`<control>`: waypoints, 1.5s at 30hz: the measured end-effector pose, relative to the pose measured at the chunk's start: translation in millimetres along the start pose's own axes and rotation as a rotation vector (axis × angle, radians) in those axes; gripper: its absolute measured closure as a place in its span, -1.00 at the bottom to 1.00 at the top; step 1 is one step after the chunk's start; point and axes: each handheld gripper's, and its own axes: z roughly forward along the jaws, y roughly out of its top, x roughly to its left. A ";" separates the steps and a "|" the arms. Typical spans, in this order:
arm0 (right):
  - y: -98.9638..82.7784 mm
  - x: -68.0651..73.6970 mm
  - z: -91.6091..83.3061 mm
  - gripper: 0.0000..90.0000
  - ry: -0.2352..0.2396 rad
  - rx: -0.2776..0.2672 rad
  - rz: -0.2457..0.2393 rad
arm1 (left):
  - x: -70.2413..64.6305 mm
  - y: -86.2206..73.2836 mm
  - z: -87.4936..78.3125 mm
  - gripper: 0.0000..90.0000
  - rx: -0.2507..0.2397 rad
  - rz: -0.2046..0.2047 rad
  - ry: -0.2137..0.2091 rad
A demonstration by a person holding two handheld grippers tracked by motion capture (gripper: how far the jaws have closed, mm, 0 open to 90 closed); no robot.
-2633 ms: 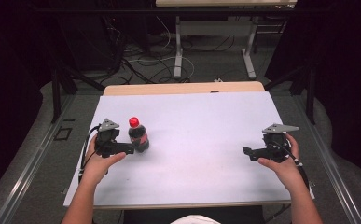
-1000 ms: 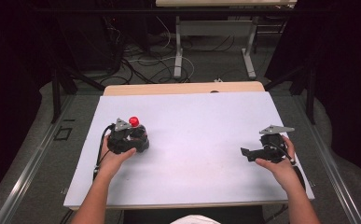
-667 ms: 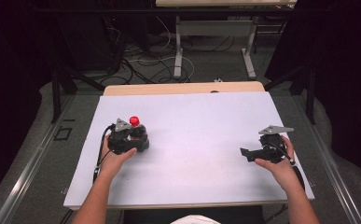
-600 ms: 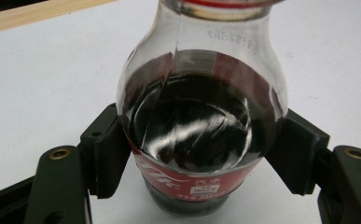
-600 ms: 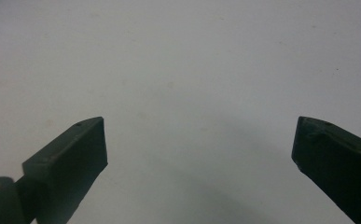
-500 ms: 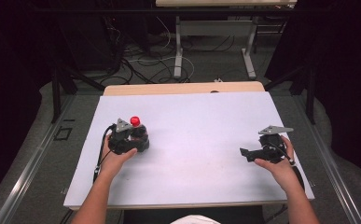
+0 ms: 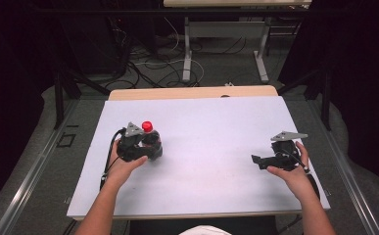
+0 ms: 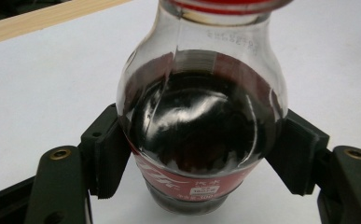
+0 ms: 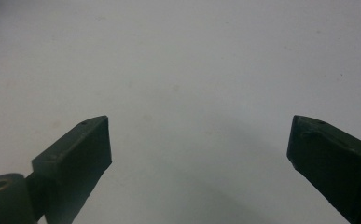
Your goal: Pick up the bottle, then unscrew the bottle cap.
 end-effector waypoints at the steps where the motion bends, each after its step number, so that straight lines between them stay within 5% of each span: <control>1: 2.3 2.0 -1.5 -0.84 0.002 -0.012 -0.011 | -3.7 2.0 -0.8 -0.33 0.002 0.009 -0.005; 12: 29.2 23.3 -11.5 -0.56 0.076 -0.050 -0.105 | -46.0 24.2 -0.8 -0.33 -0.015 0.082 -0.101; 24: 84.8 65.5 -18.8 -0.30 0.209 -0.086 -0.191 | -83.5 38.9 17.4 -0.33 -0.001 0.141 -0.168; 36: 113.0 96.9 -15.2 -0.24 0.293 -0.093 -0.257 | -100.2 38.9 32.5 -0.33 0.022 0.149 -0.207; 45: 120.1 109.4 -13.3 -0.08 0.308 -0.093 -0.271 | -108.5 38.6 40.2 -0.33 0.019 0.169 -0.214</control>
